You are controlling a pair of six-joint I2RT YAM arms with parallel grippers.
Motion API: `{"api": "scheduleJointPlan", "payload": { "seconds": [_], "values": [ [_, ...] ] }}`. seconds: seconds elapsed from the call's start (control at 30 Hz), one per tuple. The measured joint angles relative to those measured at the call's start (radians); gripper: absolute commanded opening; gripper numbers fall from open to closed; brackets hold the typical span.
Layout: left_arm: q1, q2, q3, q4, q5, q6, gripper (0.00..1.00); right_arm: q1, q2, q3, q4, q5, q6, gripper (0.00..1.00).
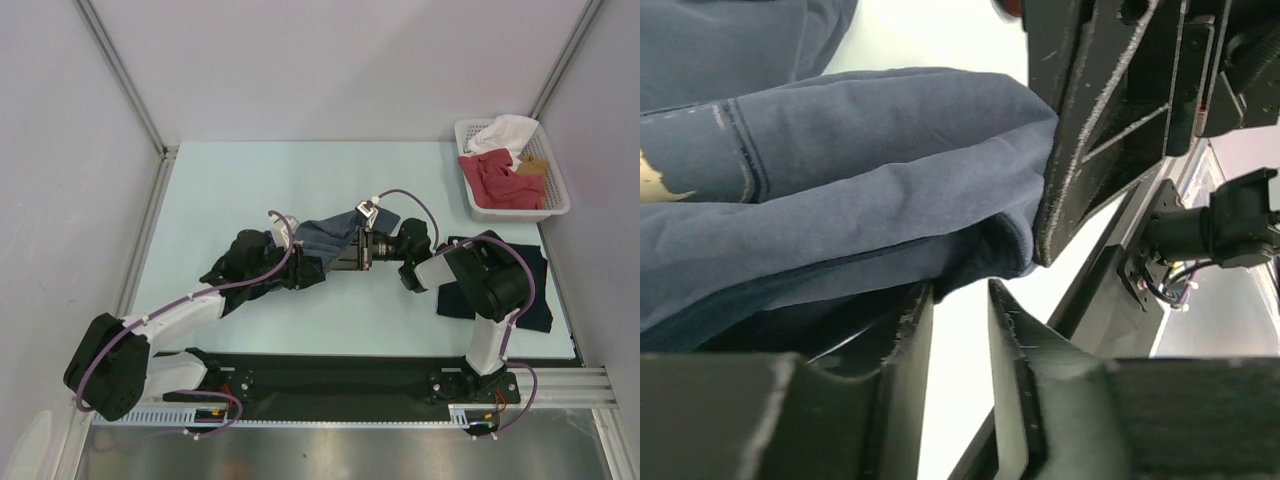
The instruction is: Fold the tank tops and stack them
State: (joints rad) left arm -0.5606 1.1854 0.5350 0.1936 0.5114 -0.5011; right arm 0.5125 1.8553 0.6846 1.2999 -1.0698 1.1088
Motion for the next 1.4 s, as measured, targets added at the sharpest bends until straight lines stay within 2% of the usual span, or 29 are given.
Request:
{"api": "scheduleJointPlan", "payload": {
  "seconds": [0.2,0.3,0.33,0.57,0.83,1.03,1.07,1.1,1.17,1.2,1.33,1.4],
  "values": [
    [0.0,0.003,0.0,0.016,0.017,0.005,0.23,0.0,0.0,0.0,0.0,0.0,0.006,0.0],
    [0.0,0.006,0.002,0.024,0.018,0.004,0.09,0.0,0.0,0.0,0.0,0.0,0.009,0.0],
    [0.0,0.007,0.002,0.028,0.018,0.004,0.0,0.0,0.0,0.0,0.0,0.0,0.01,0.0],
    [0.0,-0.006,0.002,0.018,0.01,0.012,0.0,-0.002,0.0,0.0,0.0,0.0,0.01,0.0],
    [0.0,-0.137,0.001,-0.034,-0.02,0.016,0.0,-0.011,0.004,-0.011,0.004,0.008,0.013,0.0],
    [0.0,-0.166,-0.001,-0.048,-0.019,0.016,0.0,-0.014,0.004,-0.011,0.007,0.018,-0.002,0.0],
    [0.0,-0.167,-0.002,-0.048,-0.019,0.016,0.04,-0.014,0.004,-0.011,0.008,0.019,-0.009,0.0],
    [0.0,-0.168,-0.004,-0.048,-0.019,0.016,0.19,-0.014,0.004,-0.011,0.008,0.023,-0.014,0.0],
    [0.0,-0.168,-0.011,-0.046,-0.018,0.021,0.35,-0.014,0.004,-0.012,0.007,0.028,-0.027,0.0],
    [0.0,-0.168,-0.017,-0.042,-0.018,0.02,0.5,-0.014,0.004,-0.012,0.007,0.031,-0.032,0.0],
    [0.0,-0.164,-0.044,-0.025,-0.019,0.008,0.71,-0.016,0.008,-0.013,0.007,0.034,-0.032,0.0],
    [0.0,-0.164,-0.051,-0.023,-0.023,0.005,0.75,-0.016,0.016,-0.013,0.007,0.033,-0.028,0.0]
  ]
}}
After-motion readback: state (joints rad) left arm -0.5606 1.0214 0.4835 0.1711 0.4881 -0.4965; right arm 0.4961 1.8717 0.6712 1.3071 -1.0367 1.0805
